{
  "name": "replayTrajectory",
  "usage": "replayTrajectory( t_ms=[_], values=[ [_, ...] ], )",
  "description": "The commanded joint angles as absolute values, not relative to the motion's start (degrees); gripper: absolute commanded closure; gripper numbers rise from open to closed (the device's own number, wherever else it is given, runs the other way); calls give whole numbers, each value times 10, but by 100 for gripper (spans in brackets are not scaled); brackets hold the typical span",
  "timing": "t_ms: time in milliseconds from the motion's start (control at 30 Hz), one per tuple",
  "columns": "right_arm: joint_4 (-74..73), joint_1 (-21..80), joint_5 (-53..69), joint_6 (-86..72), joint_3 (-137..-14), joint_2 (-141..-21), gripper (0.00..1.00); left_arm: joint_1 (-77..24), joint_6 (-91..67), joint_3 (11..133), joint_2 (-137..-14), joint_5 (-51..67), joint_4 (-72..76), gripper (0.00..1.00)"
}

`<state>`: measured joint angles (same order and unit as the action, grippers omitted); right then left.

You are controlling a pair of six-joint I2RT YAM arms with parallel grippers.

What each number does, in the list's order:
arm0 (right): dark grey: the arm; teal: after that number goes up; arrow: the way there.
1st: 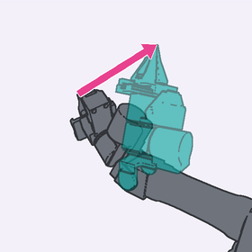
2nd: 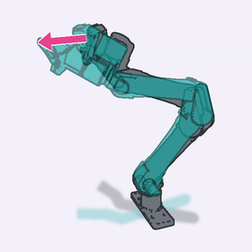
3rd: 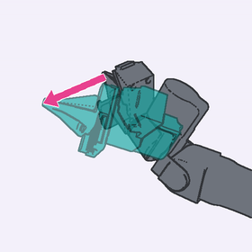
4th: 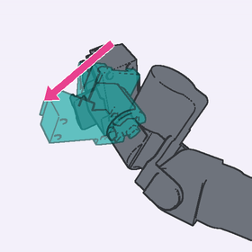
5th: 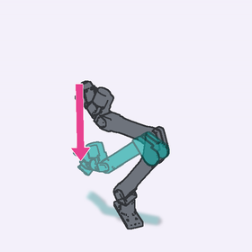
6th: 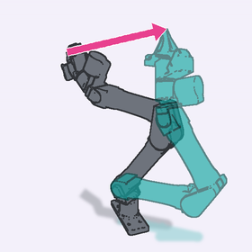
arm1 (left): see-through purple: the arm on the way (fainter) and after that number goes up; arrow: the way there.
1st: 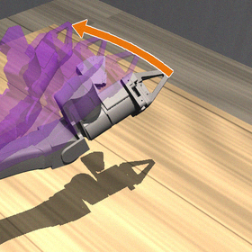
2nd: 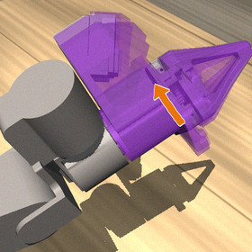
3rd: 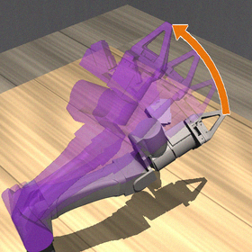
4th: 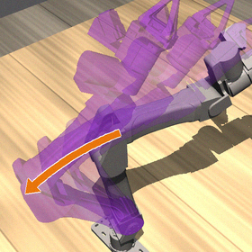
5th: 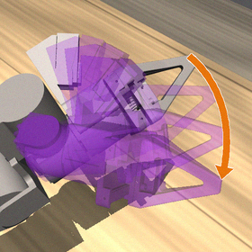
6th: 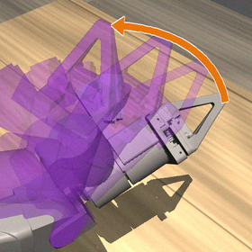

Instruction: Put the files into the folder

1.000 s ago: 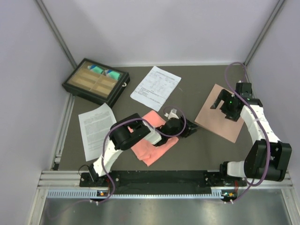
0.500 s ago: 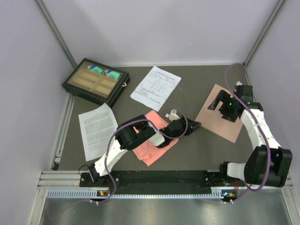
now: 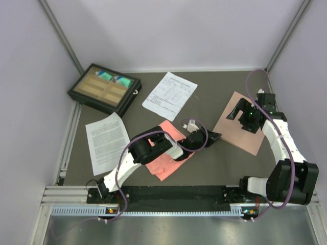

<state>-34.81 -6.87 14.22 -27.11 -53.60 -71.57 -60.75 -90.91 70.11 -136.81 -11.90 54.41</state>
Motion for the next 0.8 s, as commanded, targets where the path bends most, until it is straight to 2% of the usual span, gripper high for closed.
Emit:
replayTrajectory(
  t_ms=[0,100,333,567,767],
  values=[
    [-348,-69,112,-280,-546,-711,1,-603,-947,689,-1368,-125,593,92],
    [-352,-71,107,-273,-554,-715,1,-594,-1020,659,-1363,-106,646,100],
    [-343,-108,166,-250,-546,-698,1,-563,-1067,618,-1299,-61,647,100],
    [-364,-198,120,-267,-535,-679,1,-544,-1099,609,-1290,-32,664,100],
    [-280,-305,278,-304,-465,-700,1,-526,-1120,592,-1292,-3,686,100]
  ],
)
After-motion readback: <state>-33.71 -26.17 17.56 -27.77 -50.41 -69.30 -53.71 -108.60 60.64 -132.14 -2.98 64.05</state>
